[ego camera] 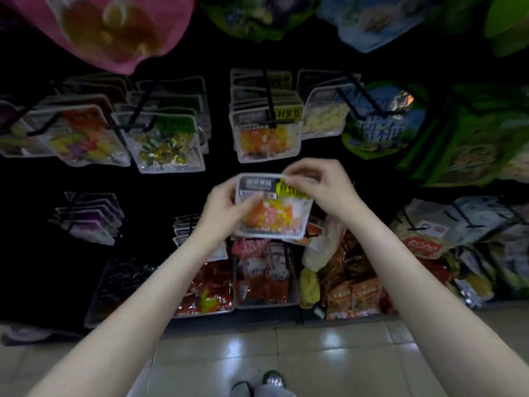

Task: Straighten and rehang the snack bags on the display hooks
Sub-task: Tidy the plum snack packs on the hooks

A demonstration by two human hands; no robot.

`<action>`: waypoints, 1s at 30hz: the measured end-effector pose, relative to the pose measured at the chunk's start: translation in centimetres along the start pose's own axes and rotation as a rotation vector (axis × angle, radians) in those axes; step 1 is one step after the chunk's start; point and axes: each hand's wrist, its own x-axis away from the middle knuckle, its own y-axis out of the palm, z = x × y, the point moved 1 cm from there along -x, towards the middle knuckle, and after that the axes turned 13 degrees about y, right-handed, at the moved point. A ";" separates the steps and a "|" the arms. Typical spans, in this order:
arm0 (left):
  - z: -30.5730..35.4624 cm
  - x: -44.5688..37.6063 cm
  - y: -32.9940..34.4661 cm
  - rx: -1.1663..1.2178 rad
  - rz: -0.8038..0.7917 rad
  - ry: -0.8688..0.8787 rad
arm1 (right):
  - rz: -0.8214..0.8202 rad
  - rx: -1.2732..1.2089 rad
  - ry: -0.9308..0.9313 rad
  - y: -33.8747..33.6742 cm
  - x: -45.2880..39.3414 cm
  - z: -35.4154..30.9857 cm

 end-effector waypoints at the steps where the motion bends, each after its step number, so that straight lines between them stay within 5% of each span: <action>1: 1.3 -1.0 -0.1 0.032 0.073 0.021 | 0.078 -0.042 -0.028 -0.5 -0.3 -1.0; 10: 4.4 -6.0 -1.1 0.179 0.369 -0.098 | 0.400 -0.032 -0.195 0.6 -2.3 -3.3; 27: 3.0 -6.1 -0.4 0.171 0.343 -0.138 | 0.399 0.146 -0.291 1.1 -2.4 -2.0; 30: 3.0 -6.3 -0.5 0.021 0.322 0.004 | 0.378 0.129 -0.267 1.0 -2.3 -2.3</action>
